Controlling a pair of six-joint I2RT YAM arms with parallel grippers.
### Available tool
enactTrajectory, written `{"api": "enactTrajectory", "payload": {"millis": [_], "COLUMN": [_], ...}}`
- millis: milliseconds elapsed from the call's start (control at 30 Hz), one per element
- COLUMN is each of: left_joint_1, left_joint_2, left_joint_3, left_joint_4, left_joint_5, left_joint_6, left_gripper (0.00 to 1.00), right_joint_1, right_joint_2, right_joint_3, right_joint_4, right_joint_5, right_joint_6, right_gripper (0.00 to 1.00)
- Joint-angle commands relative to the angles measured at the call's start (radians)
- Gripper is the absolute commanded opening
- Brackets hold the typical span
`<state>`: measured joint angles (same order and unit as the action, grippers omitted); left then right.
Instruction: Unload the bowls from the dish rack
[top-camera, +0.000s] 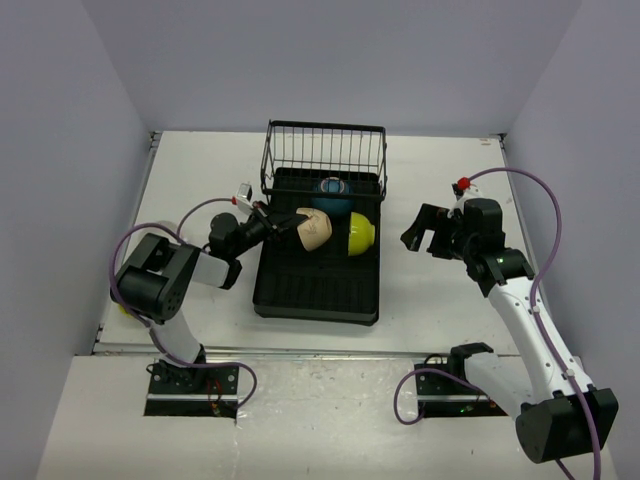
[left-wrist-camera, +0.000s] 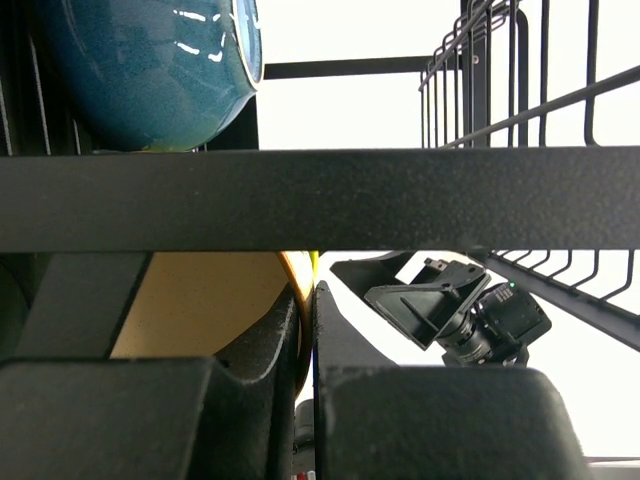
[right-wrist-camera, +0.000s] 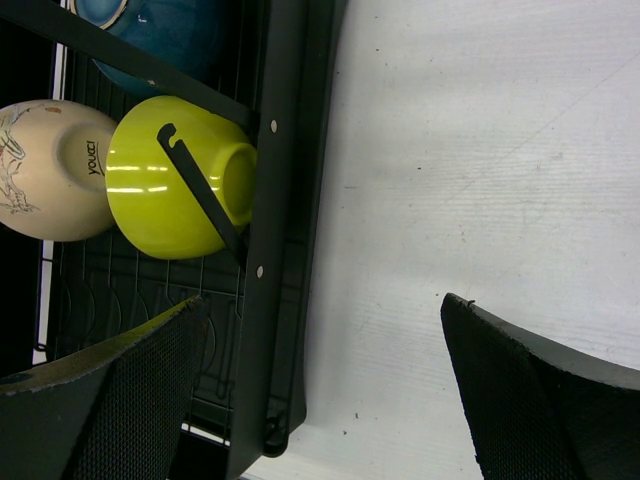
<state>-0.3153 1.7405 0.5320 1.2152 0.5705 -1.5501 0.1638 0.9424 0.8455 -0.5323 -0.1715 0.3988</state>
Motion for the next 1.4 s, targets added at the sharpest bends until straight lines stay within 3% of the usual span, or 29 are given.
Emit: {"api": "enactTrajectory", "payload": {"millis": [0, 1367], "left_joint_1": [0.019, -0.064], "left_joint_2": [-0.087, -0.081], "left_joint_3": [0.028, 0.046], "left_joint_4": [0.644, 0.647], "left_joint_5": [-0.021, -0.052], "left_joint_6": [-0.048, -0.085], "left_gripper": [0.0, 0.0], "right_joint_1": [0.005, 0.005], "right_joint_2": [0.001, 0.022], "right_joint_3": [0.041, 0.043], "right_joint_4": [0.008, 0.02], "right_joint_5": [-0.008, -0.014], "right_joint_6": [-0.015, -0.015], "right_gripper": [0.99, 0.99]}}
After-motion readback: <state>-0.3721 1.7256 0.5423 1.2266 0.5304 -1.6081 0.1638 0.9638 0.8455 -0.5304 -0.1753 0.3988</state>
